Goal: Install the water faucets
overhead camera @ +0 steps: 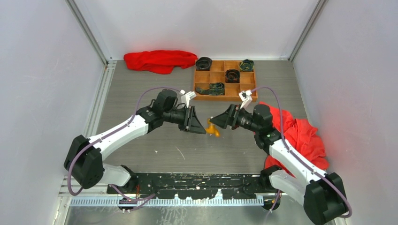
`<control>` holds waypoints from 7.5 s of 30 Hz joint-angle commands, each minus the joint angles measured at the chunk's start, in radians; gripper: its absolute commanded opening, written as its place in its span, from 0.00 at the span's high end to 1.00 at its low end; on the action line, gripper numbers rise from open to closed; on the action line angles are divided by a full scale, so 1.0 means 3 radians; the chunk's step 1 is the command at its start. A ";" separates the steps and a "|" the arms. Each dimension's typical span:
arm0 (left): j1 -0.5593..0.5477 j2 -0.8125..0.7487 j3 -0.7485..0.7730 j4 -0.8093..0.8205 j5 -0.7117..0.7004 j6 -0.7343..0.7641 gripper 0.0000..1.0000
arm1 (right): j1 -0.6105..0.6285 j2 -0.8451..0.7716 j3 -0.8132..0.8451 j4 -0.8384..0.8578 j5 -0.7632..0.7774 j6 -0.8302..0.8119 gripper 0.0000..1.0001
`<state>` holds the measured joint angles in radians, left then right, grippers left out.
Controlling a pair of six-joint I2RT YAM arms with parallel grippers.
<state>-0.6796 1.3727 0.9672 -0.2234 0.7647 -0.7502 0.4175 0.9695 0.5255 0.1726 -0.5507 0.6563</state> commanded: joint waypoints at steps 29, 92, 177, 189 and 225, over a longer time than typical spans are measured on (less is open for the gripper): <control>0.0139 -0.0262 -0.0379 0.1603 0.0568 -0.0626 1.00 | -0.0122 0.1193 -0.0963 0.5053 -0.1305 0.3049 0.48; -0.0147 0.1200 0.1118 -0.1611 -0.2495 0.1114 0.24 | -0.0549 -0.0731 -0.0025 -0.1027 0.0664 -0.0010 0.99; 0.0859 -0.1415 -0.0709 0.1024 -0.1640 -0.2401 1.00 | 0.2810 -0.0599 -0.0034 0.1453 0.3643 -0.4596 0.99; 0.0928 -0.1811 -0.0875 0.0825 -0.1439 -0.2549 1.00 | 0.3397 0.1131 -0.0511 0.4842 0.4098 -0.6998 0.99; 0.1225 -0.1651 -0.0754 0.0964 -0.0497 -0.2112 1.00 | 0.3485 0.2017 -0.0010 0.5085 0.3773 -0.7968 0.99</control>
<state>-0.3183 0.9108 0.7292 -0.0193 0.5915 -1.4136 1.4746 1.5906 0.4843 1.5112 0.5827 -1.7489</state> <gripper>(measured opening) 0.385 0.351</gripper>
